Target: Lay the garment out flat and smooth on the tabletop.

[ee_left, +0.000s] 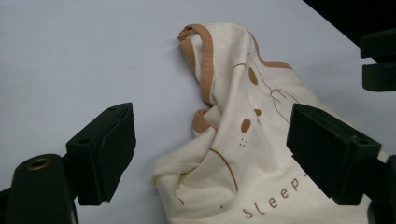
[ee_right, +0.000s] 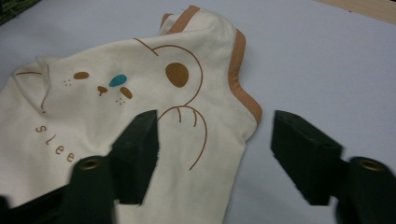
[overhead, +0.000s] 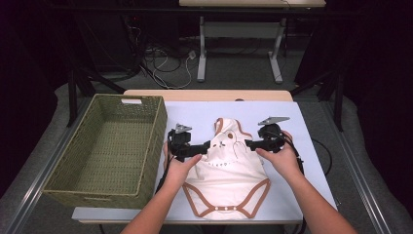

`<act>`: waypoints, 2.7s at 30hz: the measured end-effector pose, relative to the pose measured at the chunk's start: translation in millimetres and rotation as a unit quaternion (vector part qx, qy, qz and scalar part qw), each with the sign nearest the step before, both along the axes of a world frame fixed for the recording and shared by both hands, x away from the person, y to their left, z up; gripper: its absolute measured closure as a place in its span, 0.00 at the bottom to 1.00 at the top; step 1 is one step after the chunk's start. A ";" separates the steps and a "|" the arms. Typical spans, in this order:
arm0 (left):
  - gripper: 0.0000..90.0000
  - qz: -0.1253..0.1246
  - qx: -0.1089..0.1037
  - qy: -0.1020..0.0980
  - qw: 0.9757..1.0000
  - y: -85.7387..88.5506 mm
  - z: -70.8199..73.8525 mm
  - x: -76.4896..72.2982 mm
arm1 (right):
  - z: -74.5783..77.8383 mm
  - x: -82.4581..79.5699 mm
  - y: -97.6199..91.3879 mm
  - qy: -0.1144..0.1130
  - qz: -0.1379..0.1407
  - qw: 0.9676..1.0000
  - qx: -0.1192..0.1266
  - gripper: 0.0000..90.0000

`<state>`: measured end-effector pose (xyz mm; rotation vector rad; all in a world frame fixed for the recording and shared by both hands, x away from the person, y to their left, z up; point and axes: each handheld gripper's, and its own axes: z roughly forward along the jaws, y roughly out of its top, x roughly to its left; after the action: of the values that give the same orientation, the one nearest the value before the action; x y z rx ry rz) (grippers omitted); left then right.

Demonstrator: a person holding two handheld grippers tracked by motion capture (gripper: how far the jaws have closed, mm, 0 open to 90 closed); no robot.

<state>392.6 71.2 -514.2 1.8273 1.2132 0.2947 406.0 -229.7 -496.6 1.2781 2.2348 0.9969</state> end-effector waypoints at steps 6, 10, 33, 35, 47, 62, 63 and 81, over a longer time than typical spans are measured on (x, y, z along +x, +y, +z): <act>0.22 0.009 -0.002 -0.005 1.000 0.3 -4.3 6.6 | -13.1 13.9 0.0 0.016 -0.015 1.000 0.004 0.54; 0.24 0.015 -0.003 -0.006 1.000 0.8 -7.1 10.7 | -23.4 22.9 1.1 0.029 -0.033 0.999 0.002 0.54; 0.30 0.031 0.011 -0.003 0.999 4.3 -14.5 21.9 | -56.1 43.5 3.4 0.046 -0.080 0.996 -0.009 0.67; 0.31 0.030 0.012 -0.003 0.999 4.3 -14.6 21.9 | -56.9 41.7 4.5 0.036 -0.072 0.997 -0.012 0.76; 0.33 0.026 0.019 -0.007 0.999 5.1 -13.6 21.4 | -42.3 29.0 5.9 0.051 -0.034 0.998 0.005 0.99; 0.37 0.024 0.026 -0.008 0.999 4.2 -14.8 22.0 | -14.7 2.4 -42.9 0.034 -0.053 0.997 0.050 1.00; 0.37 0.025 0.026 -0.008 0.999 4.0 -14.9 22.0 | -14.7 0.1 -46.4 0.033 -0.053 0.997 0.047 1.00; 0.45 -0.014 0.041 0.008 0.999 -17.5 -29.6 32.4 | -35.8 -27.8 -75.9 0.037 -0.084 0.993 0.073 1.00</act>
<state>425.0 53.6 -543.8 1.9202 1.2003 0.3189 378.2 -305.6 -532.4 1.5621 2.0980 1.0816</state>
